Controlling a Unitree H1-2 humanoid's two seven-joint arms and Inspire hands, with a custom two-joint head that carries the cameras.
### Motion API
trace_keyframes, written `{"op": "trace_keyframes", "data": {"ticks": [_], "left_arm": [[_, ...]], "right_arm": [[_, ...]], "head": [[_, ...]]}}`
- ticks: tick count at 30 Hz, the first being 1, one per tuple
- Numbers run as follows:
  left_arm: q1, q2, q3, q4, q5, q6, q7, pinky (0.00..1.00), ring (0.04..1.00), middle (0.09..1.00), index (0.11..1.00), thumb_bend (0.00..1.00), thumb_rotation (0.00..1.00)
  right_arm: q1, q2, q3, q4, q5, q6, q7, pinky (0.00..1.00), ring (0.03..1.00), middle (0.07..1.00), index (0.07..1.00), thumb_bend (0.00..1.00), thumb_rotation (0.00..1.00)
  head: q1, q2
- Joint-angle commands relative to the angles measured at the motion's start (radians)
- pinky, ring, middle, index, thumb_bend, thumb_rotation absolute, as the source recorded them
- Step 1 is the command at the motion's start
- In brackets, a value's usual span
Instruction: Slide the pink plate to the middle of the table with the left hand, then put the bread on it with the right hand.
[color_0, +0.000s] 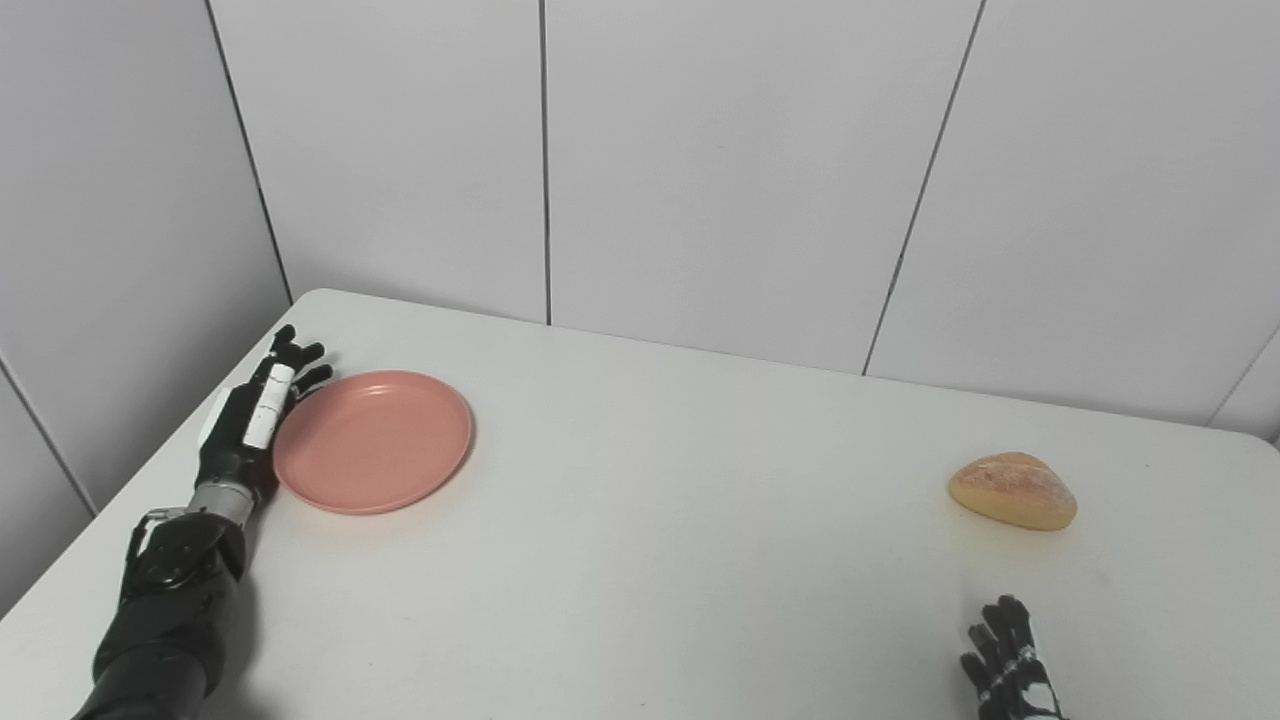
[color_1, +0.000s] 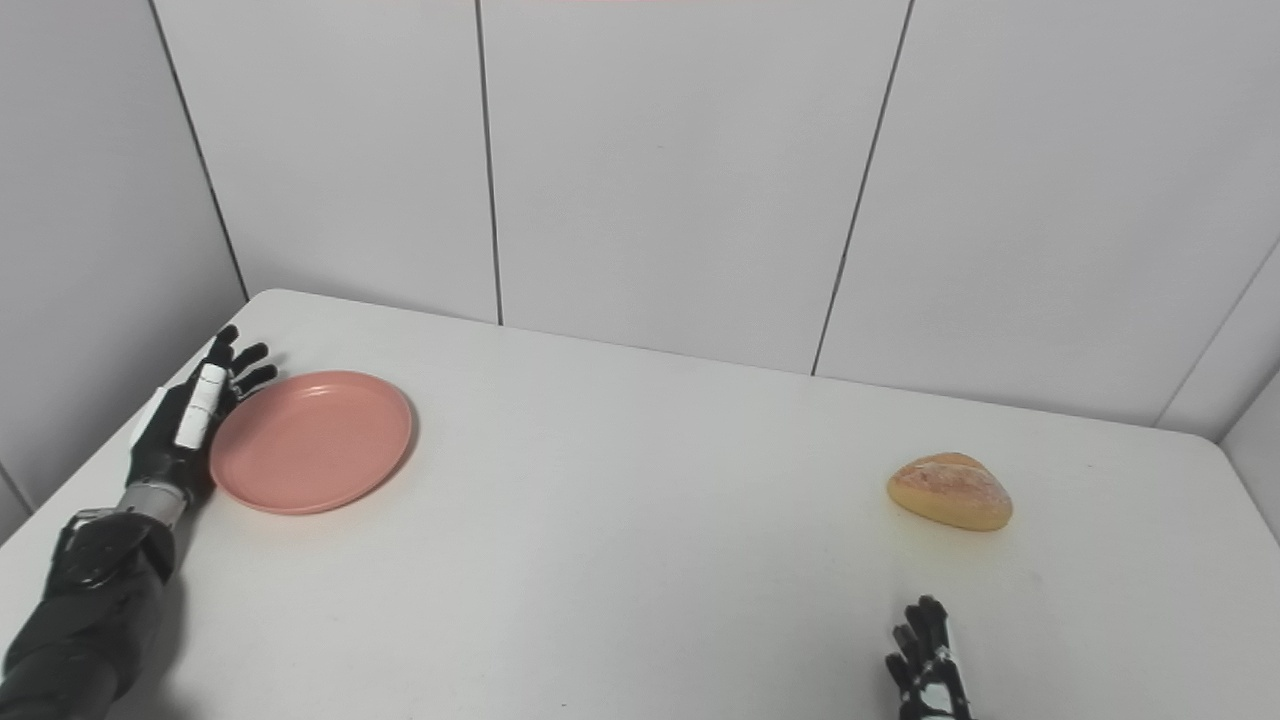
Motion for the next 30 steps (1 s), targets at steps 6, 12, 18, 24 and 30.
{"op": "trace_keyframes", "data": {"ticks": [6,12,18,24,30], "left_arm": [[-0.012,-0.055,-0.007,0.000,-0.019,-0.015,-0.098,0.85,0.902,0.953,1.000,0.96,0.80],[0.007,-0.103,-0.021,-0.057,-0.020,-0.014,-0.102,0.82,0.882,0.913,0.987,0.98,0.74],[0.023,-0.131,-0.038,-0.108,-0.017,0.000,-0.075,0.82,0.882,0.908,0.990,1.00,0.74],[0.056,-0.153,-0.073,-0.189,0.010,0.014,-0.026,0.85,0.883,0.899,0.985,1.00,0.75],[0.102,-0.185,-0.092,-0.304,0.004,0.067,-0.003,0.89,0.891,0.884,0.980,1.00,0.73]], "right_arm": [[-0.001,0.001,0.005,0.003,0.006,0.021,0.004,1.00,1.000,1.000,1.000,0.81,0.95],[0.000,0.002,0.006,0.002,0.001,0.022,0.003,1.00,1.000,1.000,1.000,0.81,0.95],[0.002,0.006,0.008,-0.002,0.001,0.021,-0.001,1.00,1.000,1.000,1.000,0.81,0.94],[0.003,0.005,0.010,-0.006,0.001,0.024,-0.001,1.00,1.000,1.000,1.000,0.81,0.94],[0.002,0.005,0.010,-0.007,0.003,0.025,0.000,1.00,1.000,1.000,1.000,0.81,0.94]], "head": [[-0.003,0.000],[-0.006,0.002],[-0.010,0.006],[-0.015,0.007],[-0.018,0.009]]}}
